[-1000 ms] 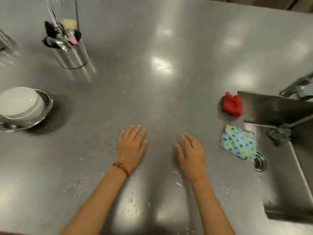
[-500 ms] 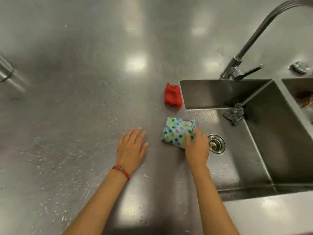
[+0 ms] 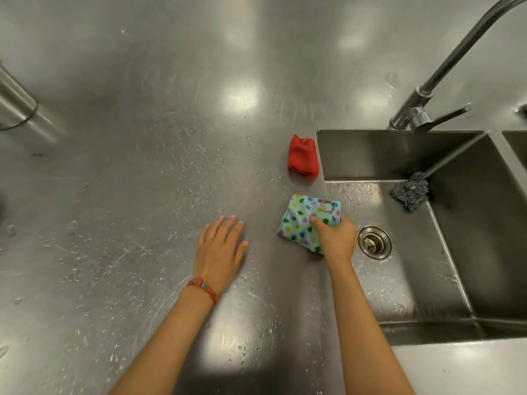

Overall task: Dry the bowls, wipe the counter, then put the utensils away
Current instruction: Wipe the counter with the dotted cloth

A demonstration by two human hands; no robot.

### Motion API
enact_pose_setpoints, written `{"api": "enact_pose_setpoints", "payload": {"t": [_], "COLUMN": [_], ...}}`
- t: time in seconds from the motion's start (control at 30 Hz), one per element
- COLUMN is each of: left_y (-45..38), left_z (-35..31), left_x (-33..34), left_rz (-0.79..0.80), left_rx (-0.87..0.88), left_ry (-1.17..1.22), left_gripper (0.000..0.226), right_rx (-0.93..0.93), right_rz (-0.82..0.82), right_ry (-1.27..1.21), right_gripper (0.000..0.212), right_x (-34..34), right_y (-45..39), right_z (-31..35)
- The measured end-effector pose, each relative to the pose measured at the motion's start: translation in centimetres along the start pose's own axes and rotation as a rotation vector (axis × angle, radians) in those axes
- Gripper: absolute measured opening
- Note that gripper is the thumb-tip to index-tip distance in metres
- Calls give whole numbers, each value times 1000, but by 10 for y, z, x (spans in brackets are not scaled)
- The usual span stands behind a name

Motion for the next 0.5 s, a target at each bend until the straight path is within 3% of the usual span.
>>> {"api": "enact_pose_setpoints", "payload": {"t": [0.23,0.5], "left_y": [17,71], "left_z": [18,87], "left_x": [-14,-53], "left_rz": [-40,-116], "left_rx": [-6,-62], "left_ry": [5,14], "left_gripper": [48,51], "right_rx": [45,103], "right_rz": [93,488], "right_ry": [-202,-408], "right_gripper": [33,17], "right_x": [4,97], "right_y": [24,131], "right_z": [5,19]}}
Point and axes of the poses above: each hand's wrist, its own y-axis away from the middle knuckle, its own x-axis out of the palm, z = x × y, the point moved 10 cm from there along -y, towards the middle knuckle, and after that the axes turned 13 degrees about x, right-handed, at the moved point
